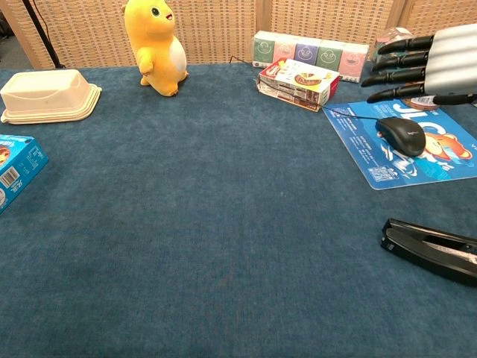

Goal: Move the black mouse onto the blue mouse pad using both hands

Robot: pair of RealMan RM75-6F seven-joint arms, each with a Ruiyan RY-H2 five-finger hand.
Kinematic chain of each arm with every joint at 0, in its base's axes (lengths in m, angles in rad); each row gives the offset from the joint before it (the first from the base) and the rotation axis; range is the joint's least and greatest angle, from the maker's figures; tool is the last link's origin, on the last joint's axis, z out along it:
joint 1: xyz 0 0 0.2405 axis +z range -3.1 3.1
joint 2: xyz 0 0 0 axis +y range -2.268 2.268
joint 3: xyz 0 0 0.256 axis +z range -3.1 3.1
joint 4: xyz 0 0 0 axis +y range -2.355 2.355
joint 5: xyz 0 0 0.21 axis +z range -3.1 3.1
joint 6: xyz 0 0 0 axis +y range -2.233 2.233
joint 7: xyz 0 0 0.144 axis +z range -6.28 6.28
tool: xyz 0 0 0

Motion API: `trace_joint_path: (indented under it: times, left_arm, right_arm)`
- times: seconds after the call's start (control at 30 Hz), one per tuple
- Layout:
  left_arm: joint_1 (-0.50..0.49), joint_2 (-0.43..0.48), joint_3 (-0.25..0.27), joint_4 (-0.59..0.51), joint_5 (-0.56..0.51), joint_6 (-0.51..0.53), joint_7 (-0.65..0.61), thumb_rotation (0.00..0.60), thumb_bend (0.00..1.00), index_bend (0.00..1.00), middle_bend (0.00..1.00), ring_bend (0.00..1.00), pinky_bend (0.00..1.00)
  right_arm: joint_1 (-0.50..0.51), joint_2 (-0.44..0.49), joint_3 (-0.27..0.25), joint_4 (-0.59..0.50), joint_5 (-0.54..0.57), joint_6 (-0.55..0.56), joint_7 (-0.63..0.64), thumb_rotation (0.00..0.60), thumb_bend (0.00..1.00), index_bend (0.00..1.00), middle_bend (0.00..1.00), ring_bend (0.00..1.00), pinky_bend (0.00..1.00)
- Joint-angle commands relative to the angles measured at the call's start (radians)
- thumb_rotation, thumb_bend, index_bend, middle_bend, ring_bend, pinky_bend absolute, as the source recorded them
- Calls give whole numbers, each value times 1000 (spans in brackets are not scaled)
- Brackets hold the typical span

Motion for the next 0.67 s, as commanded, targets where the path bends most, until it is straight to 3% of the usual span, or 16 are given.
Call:
trace_joint_path:
  times: [0.03, 0.13, 0.23, 0.33, 0.67]
  left_arm:
    - [14, -4, 2, 3, 2, 22, 11, 600, 71, 0, 0, 0, 0]
    - [26, -18, 4, 5, 9, 49, 29, 600, 69, 0, 0, 0, 0]
    - [39, -26, 11, 3, 26, 69, 21, 600, 68, 0, 0, 0, 0]
    - [48, -33, 17, -1, 38, 81, 20, 600, 68, 0, 0, 0, 0]
    - [61, -72, 28, 35, 45, 92, 66, 600, 68, 0, 0, 0, 0]
  right_arm:
    - [-135, 118, 129, -275, 183, 77, -89, 600, 273, 0, 0, 0, 0]
    - [-219, 162, 188, -458, 297, 97, -141, 600, 22, 0, 0, 0, 0]
    - [-318, 203, 228, -643, 398, 147, -183, 600, 0, 0, 0, 0, 0]
    - [-401, 210, 248, -745, 461, 198, -184, 600, 0, 0, 0, 0, 0]
    - [-599, 137, 294, -716, 576, 283, 35, 600, 0, 0, 0, 0, 0]
